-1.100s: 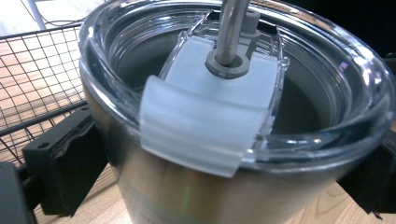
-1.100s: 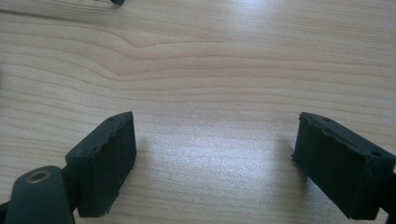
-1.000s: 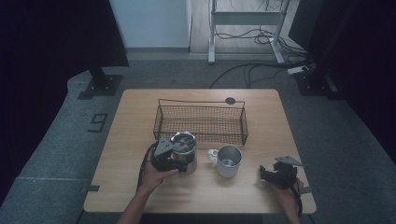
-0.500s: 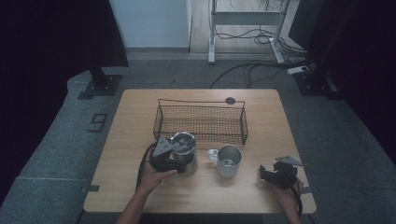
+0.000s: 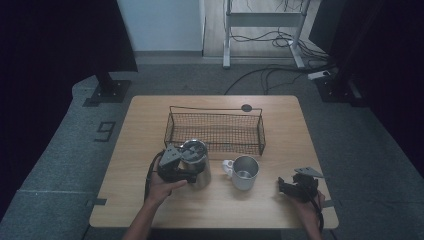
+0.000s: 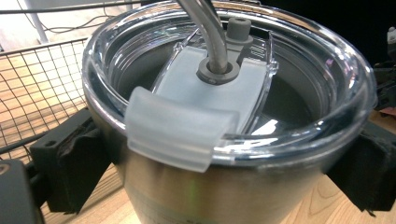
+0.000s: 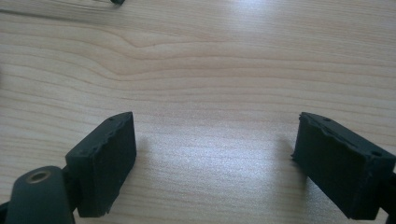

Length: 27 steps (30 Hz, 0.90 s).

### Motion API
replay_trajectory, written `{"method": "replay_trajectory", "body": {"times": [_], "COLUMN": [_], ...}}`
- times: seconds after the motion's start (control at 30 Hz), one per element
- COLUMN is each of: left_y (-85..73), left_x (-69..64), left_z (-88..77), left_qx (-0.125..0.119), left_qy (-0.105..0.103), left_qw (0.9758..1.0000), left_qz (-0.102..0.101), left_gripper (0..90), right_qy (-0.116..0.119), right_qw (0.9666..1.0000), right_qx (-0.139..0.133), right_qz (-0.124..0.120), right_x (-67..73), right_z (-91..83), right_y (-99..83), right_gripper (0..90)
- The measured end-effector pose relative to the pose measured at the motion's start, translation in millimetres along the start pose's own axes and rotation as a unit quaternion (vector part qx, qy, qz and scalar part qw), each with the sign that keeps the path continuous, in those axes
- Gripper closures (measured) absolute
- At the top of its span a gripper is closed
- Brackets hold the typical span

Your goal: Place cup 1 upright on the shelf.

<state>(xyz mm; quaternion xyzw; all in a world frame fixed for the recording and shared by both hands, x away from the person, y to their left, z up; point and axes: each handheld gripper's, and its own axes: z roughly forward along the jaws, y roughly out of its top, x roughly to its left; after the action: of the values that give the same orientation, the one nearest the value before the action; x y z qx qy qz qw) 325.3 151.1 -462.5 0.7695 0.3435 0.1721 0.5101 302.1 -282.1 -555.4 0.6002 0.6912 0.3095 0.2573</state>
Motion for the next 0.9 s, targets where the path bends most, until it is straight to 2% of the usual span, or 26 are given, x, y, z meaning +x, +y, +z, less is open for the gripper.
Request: {"method": "replay_trajectory", "body": {"times": [0.17,0.9], "left_y": [5.0,31.8], "left_x": [1.9,12.8], "left_z": [-4.4,-25.4], "left_qx": [-0.004,-0.02], "left_qy": [-0.002,-0.045], "left_qw": [1.0,0.9988], "left_qz": [0.001,-0.001], "left_gripper": [4.2,4.3], "right_qy": [0.0,0.0], "right_qw": [1.0,1.0], "right_qx": [0.0,0.0], "right_qz": [0.0,0.0], "right_x": [0.0,0.0], "right_z": [0.0,0.0], "right_y": [0.0,0.0], "right_gripper": [12.7,12.7]}}
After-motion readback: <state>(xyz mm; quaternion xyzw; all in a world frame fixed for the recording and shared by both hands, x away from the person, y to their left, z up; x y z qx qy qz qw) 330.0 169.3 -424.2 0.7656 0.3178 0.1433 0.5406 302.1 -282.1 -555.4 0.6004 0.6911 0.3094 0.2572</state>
